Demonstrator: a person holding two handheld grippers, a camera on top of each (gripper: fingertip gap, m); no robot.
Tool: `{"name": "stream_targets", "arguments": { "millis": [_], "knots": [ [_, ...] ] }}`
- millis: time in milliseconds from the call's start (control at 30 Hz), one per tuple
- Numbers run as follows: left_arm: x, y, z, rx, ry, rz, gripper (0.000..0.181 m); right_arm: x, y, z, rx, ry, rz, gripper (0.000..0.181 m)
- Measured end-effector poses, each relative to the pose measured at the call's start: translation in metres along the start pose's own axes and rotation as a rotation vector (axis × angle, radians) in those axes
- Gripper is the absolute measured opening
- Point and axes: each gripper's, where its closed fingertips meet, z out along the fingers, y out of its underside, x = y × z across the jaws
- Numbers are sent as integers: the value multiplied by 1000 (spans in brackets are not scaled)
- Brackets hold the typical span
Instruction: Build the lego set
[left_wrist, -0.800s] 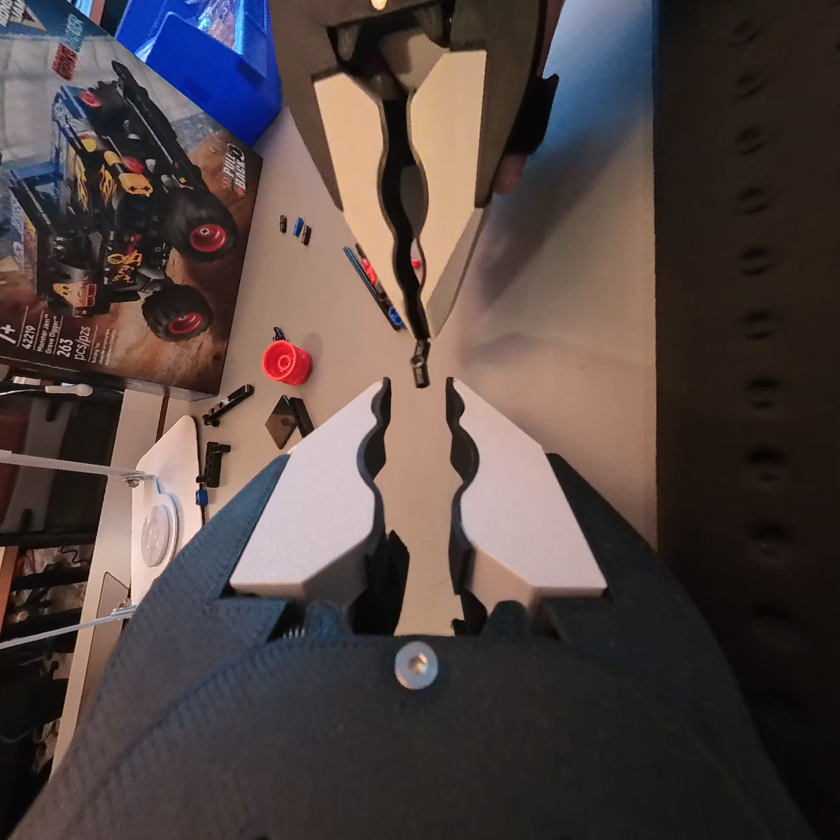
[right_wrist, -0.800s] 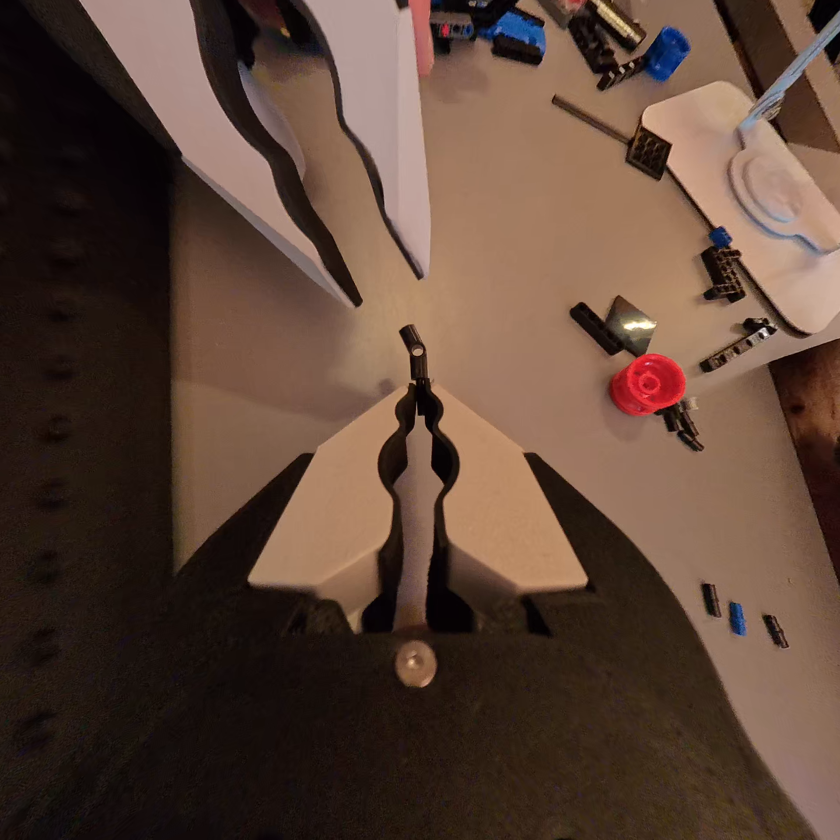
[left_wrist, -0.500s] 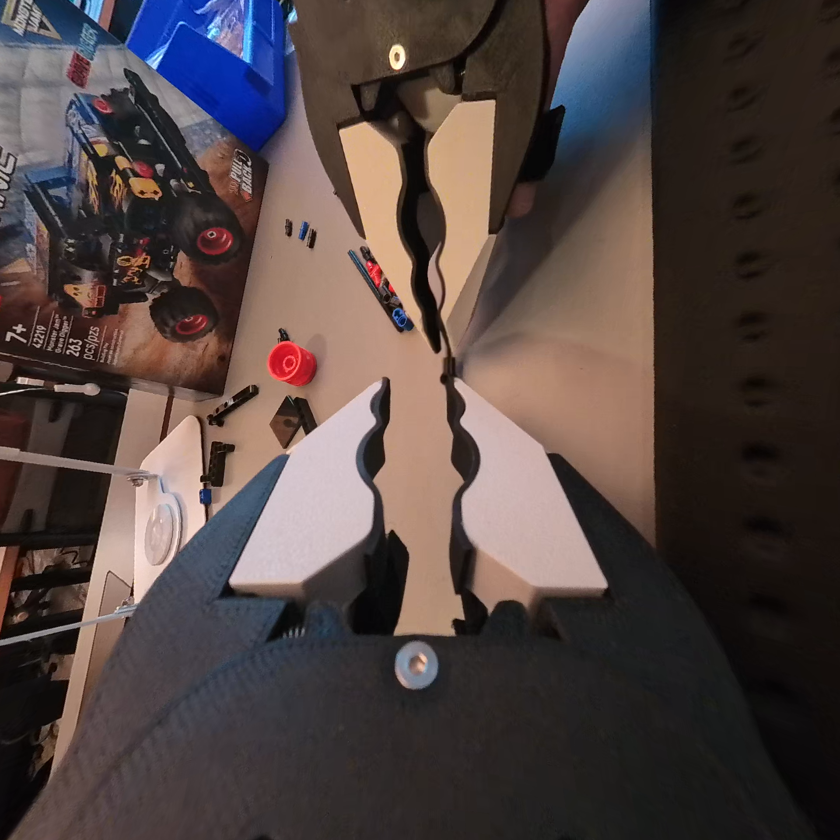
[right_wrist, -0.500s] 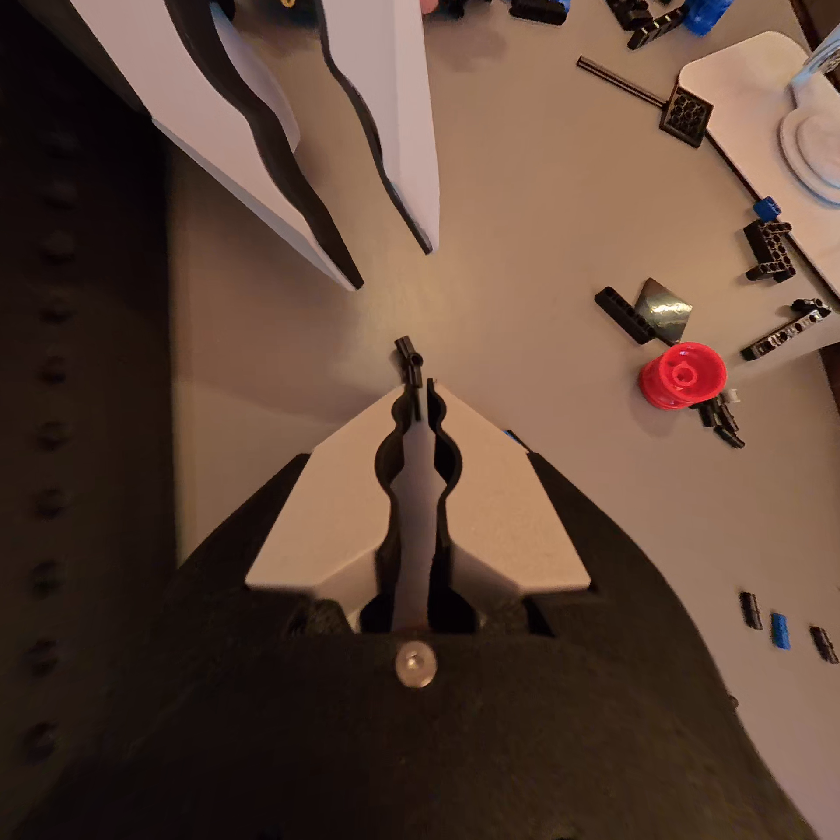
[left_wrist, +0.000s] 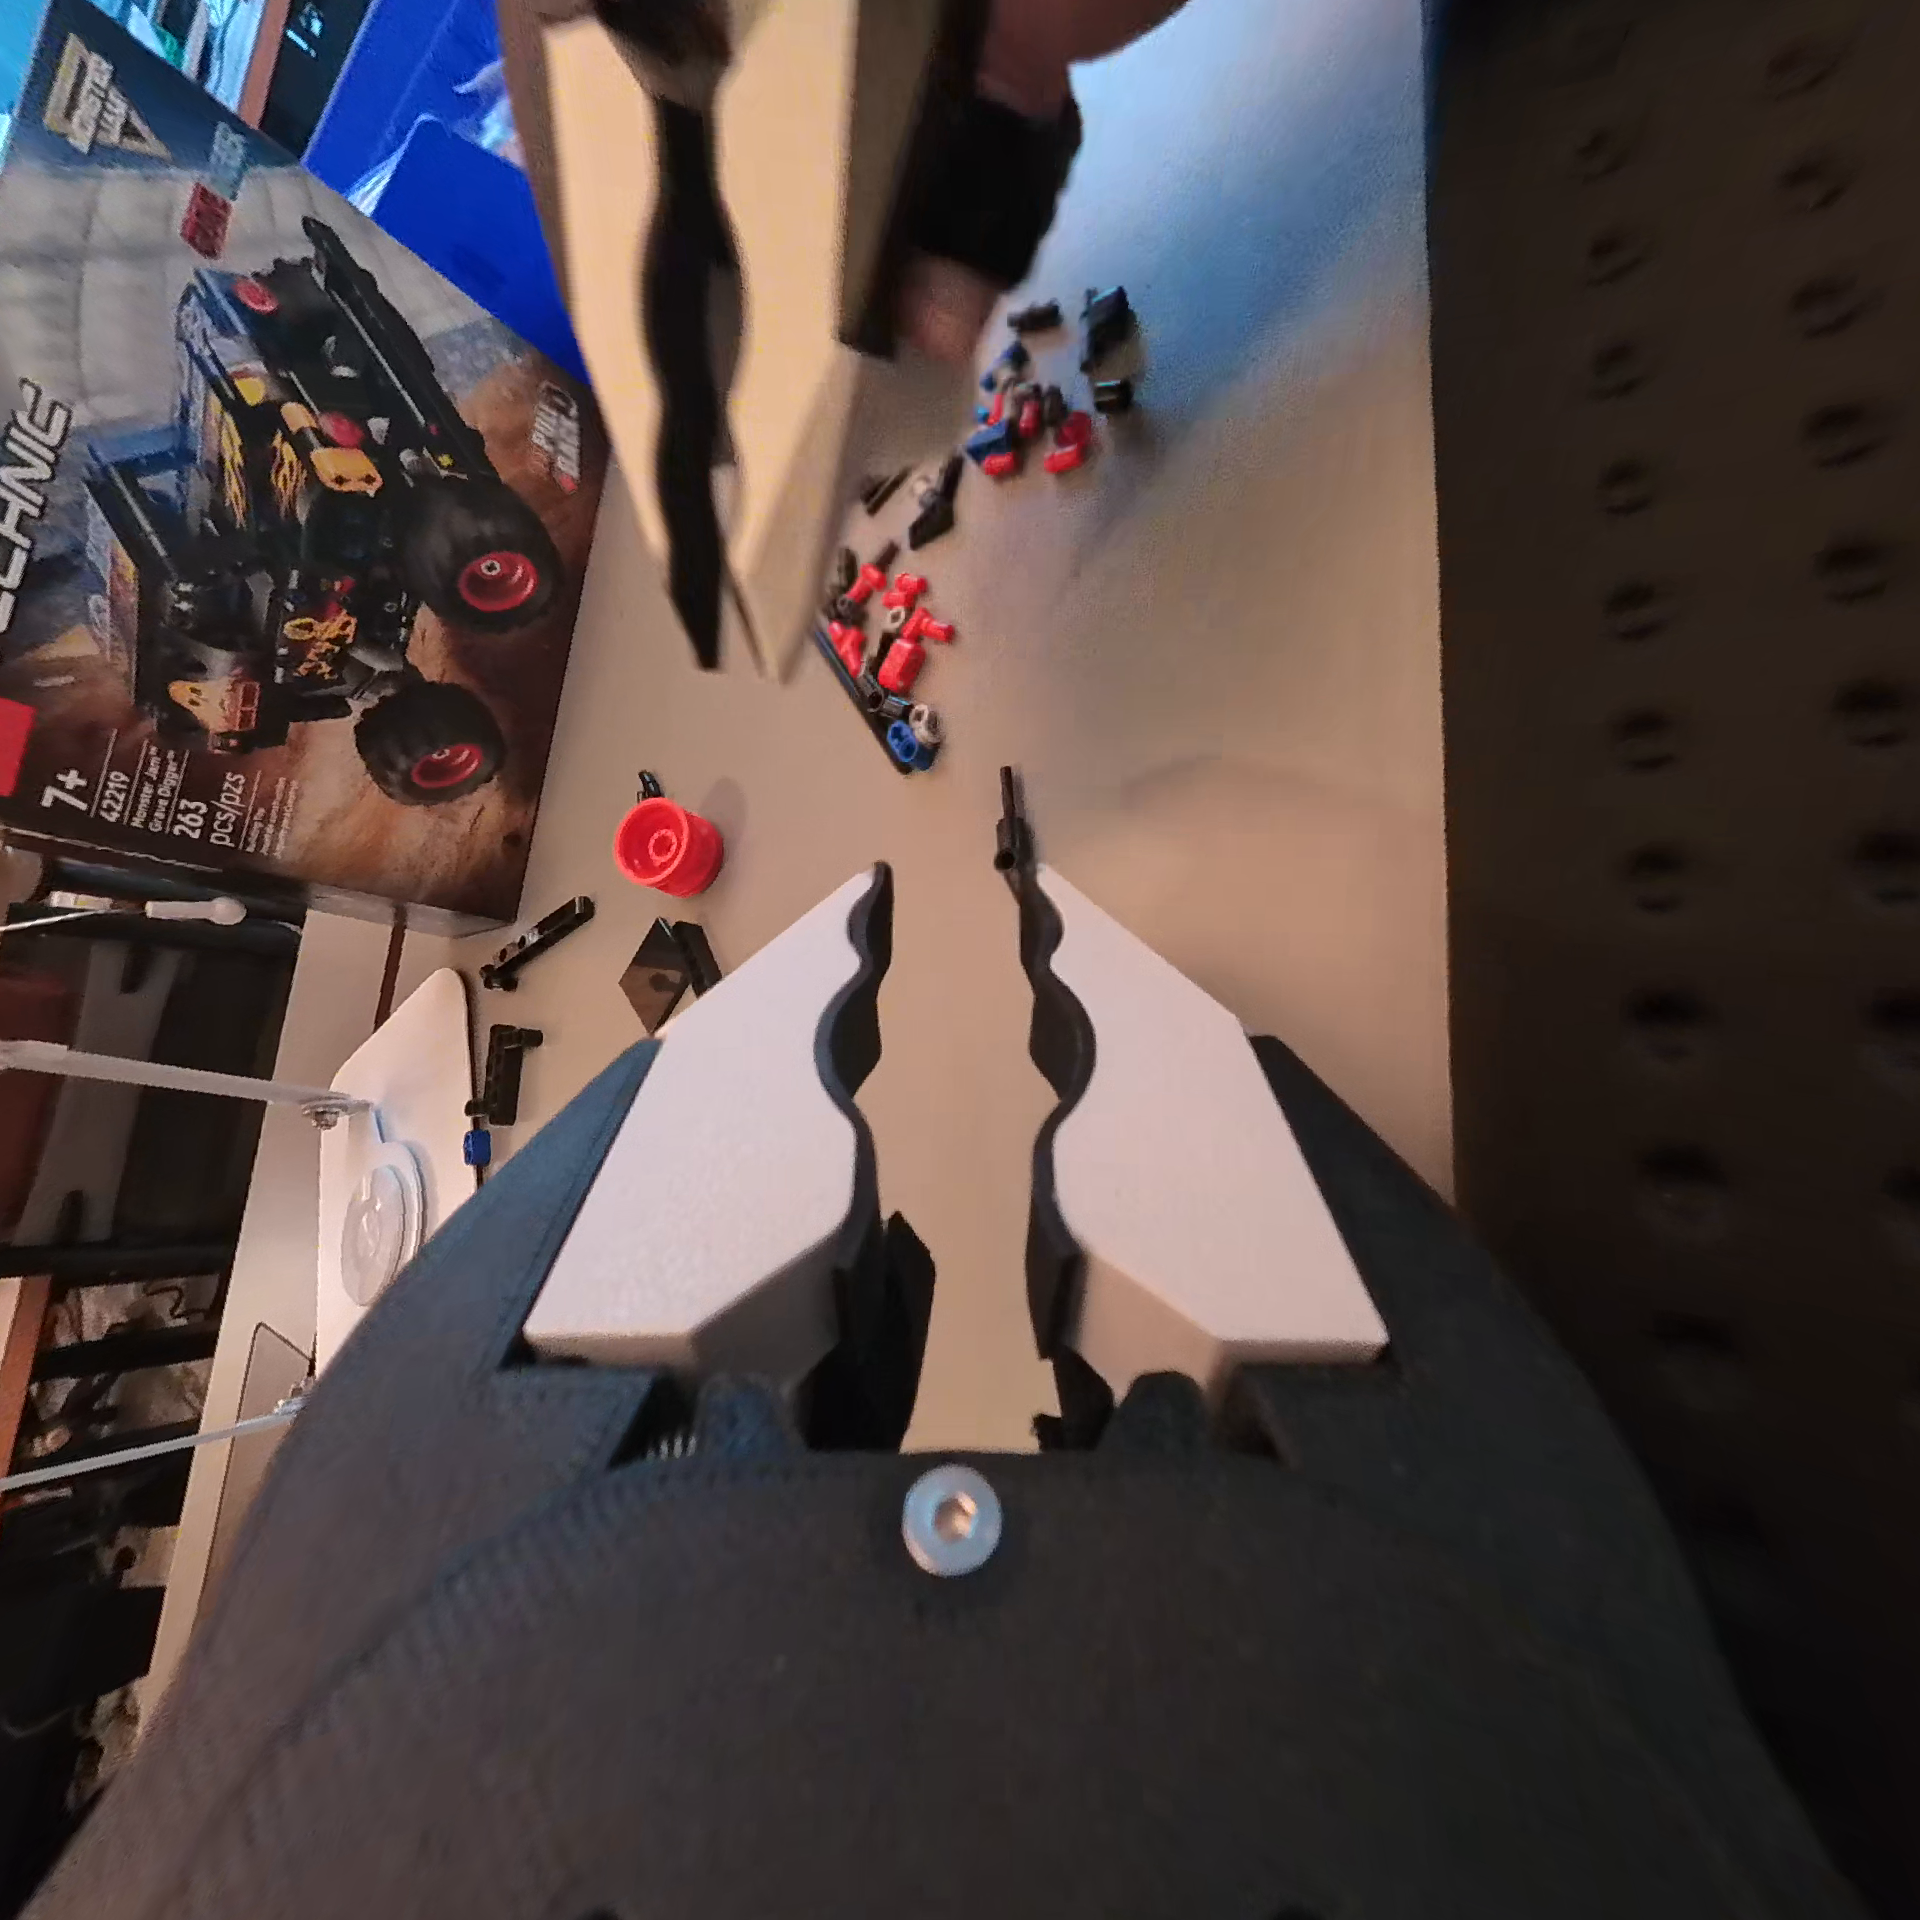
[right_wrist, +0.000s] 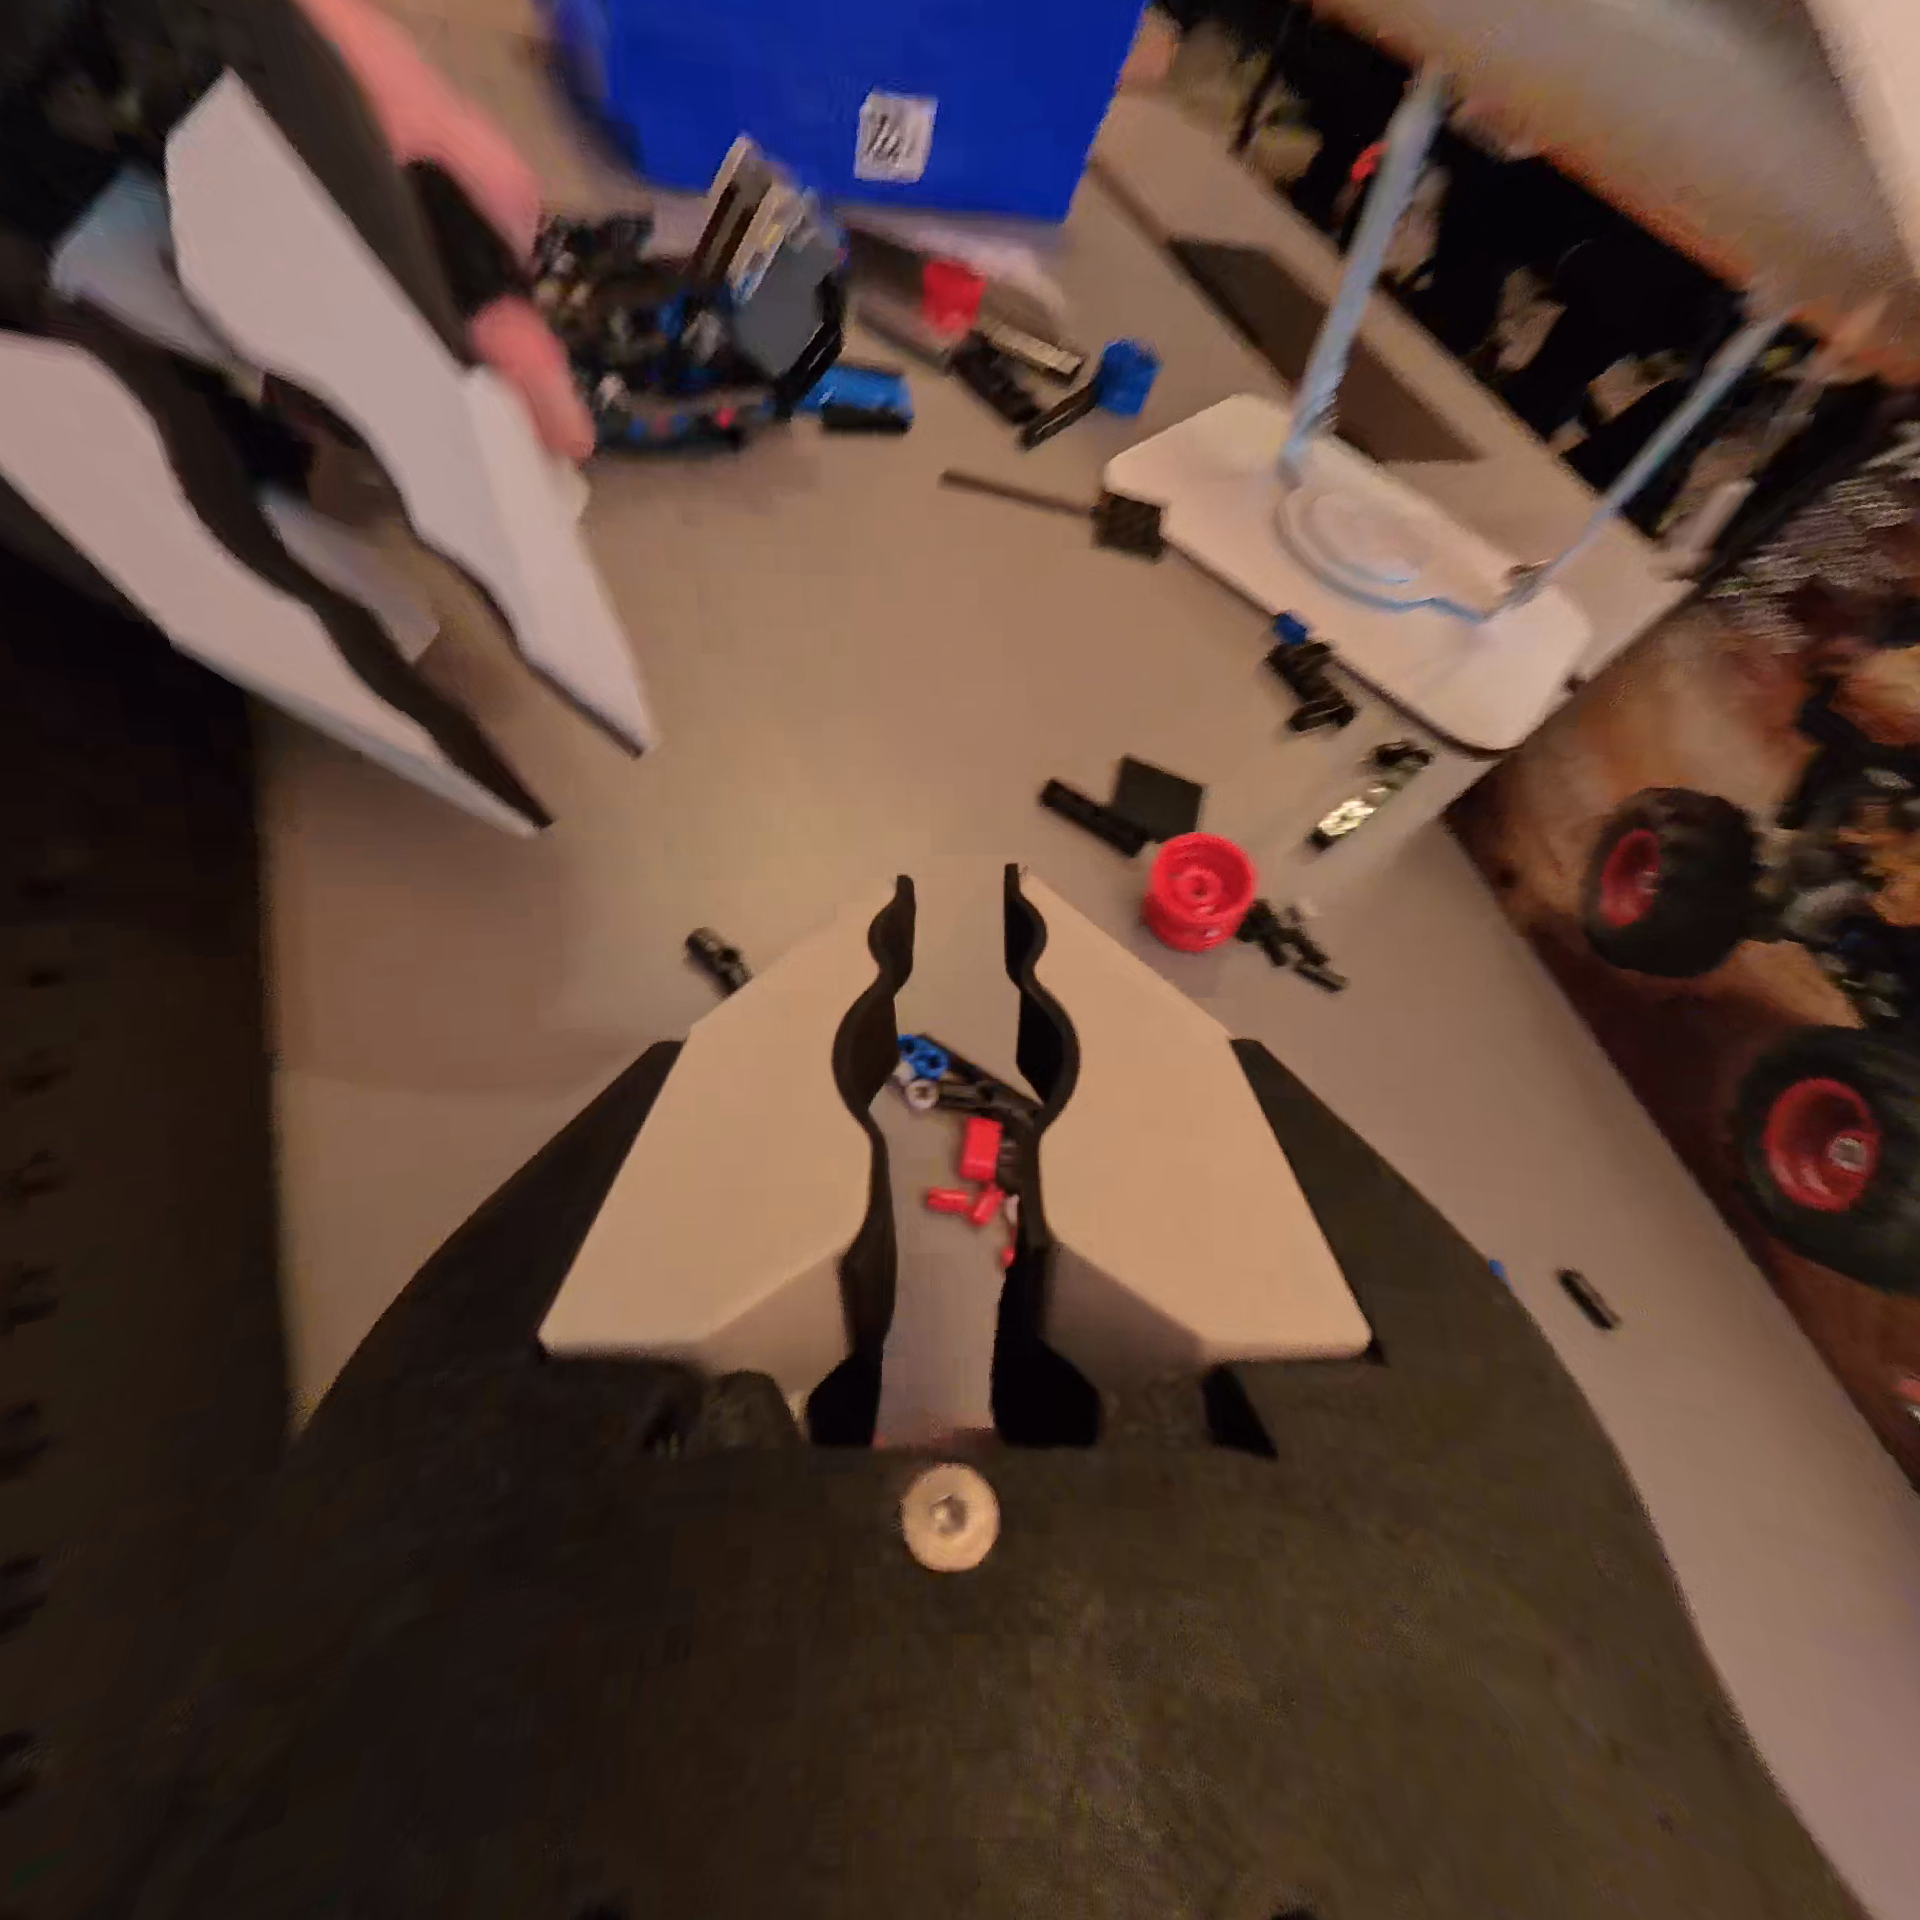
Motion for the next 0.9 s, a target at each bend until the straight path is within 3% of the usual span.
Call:
{"name": "stream_targets", "arguments": {
  "millis": [133,267,533,700,833,900],
  "knots": [
    [6,-3,2,4,20,16,22,33,-17,-27,78,136,36,23],
    [12,-5,4,8,38,25,22,64,-29,-54,61,264,15,37],
    [13,-6,8,16,68,14,22,186,-58,-84,-275,456,-169,88],
    [11,-6,10,21,75,3,22,258,-48,-64,-476,360,-194,94],
    [9,-7,11,28,80,1,22,290,-10,-48,-701,252,-179,94],
    [9,-7,11,30,86,-3,22,299,-6,-40,-715,237,-166,93]
  ]
}}
